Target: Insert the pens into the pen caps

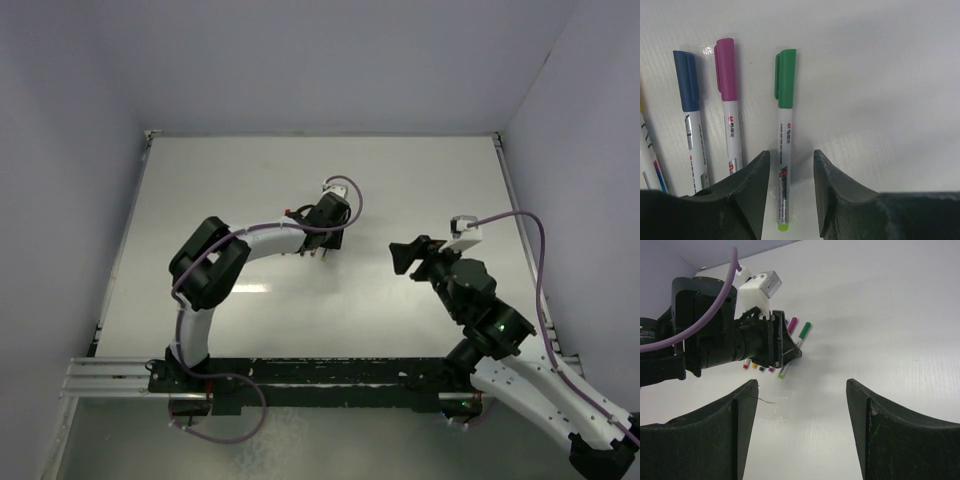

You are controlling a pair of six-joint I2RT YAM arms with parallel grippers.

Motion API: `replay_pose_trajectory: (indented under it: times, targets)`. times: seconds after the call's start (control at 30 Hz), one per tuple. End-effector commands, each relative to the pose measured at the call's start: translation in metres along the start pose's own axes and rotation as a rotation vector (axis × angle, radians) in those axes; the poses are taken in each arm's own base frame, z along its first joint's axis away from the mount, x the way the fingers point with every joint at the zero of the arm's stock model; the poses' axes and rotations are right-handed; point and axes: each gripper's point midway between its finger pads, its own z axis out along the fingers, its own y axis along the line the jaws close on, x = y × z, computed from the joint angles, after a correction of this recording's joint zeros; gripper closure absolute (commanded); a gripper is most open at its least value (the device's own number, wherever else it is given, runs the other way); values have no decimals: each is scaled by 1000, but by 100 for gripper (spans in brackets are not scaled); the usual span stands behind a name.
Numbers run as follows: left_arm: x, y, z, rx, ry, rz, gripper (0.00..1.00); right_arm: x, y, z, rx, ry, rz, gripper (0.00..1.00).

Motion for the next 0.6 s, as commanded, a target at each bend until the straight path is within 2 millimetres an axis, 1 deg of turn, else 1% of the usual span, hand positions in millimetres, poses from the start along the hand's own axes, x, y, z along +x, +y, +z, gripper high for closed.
replay_pose_trajectory:
  times: [0.0, 0.03, 0.07, 0.17, 0.23, 0.27, 0.3, 0.33, 0.37, 0.43, 0.57]
  targets:
    - [-58, -16, -45, 72, -127, -20, 56, -9, -3, -3, 13, -42, 22, 27]
    - [-64, -16, -53, 76, -147, -22, 56, -8, -4, -4, 16, -41, 21, 27]
    - [-75, -16, -66, 83, -178, -25, 55, -7, -4, -4, 16, -40, 21, 27]
    - [-91, -12, -95, 87, -236, -19, 54, -5, -6, -4, 23, -33, 19, 27]
    - [-97, -11, -114, 112, -266, -2, 54, -2, -9, -3, 33, -27, 19, 27]
    - [-95, -9, -122, 123, -270, 7, 53, 1, -12, -3, 47, -19, 17, 27]
    - [-93, -8, -131, 137, -281, 12, 37, 2, -15, -4, 62, -16, 14, 27]
    - [-93, -5, -142, 145, -296, 9, 12, 3, -19, -5, 80, -10, 10, 27]
    - [-91, 0, -152, 148, -312, 4, 1, 6, -25, -7, 109, 3, 10, 27]
    - [-86, 13, -172, 137, -345, -8, 1, 10, -34, -11, 156, 17, 18, 27]
    - [-74, 52, -214, 47, -409, -46, 1, 4, -72, -30, 335, -25, 33, 26]
